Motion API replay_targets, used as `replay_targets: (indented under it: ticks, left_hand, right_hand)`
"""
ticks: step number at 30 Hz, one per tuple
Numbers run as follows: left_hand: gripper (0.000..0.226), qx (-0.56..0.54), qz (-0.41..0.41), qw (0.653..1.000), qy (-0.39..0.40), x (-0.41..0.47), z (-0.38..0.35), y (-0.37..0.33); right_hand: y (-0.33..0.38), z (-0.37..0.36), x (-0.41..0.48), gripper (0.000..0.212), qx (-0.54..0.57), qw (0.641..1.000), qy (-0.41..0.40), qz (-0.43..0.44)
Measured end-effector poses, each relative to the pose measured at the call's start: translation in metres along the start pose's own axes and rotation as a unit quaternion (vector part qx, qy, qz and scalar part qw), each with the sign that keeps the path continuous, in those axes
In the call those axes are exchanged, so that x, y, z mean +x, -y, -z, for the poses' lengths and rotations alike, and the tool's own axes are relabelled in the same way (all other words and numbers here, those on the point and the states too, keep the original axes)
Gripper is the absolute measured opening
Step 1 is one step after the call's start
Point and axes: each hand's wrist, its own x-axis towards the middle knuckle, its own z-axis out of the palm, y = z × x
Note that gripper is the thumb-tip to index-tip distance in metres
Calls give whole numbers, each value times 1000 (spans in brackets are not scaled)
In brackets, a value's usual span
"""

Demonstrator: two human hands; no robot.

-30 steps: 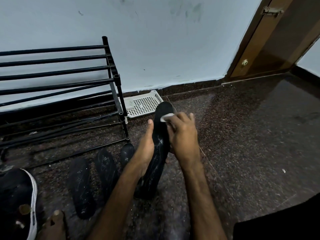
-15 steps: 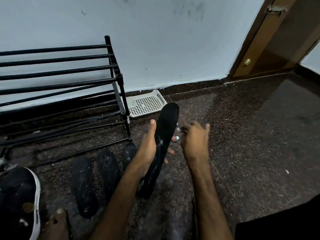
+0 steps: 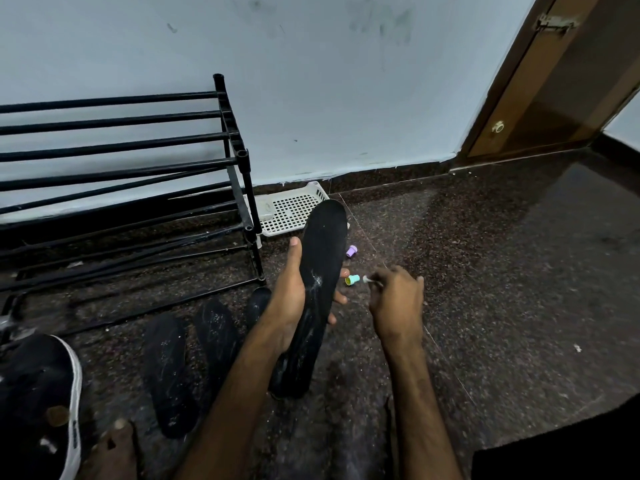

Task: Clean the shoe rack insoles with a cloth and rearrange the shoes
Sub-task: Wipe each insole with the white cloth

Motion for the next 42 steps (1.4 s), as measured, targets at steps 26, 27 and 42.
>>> replay_targets:
  ticks: [26, 27, 42]
  left_hand:
    - [77, 100, -7, 994, -35, -4, -1, 13]
    - [76, 97, -14, 995, -29, -4, -1, 12]
    - [76, 95, -2, 995, -13, -4, -4, 15]
  right_hand:
    - [34, 7, 11, 32, 254, 951, -80, -154]
    - [25, 8, 10, 31, 199, 961, -106, -157]
    - [-4, 9, 21, 25, 376, 891, -132, -215]
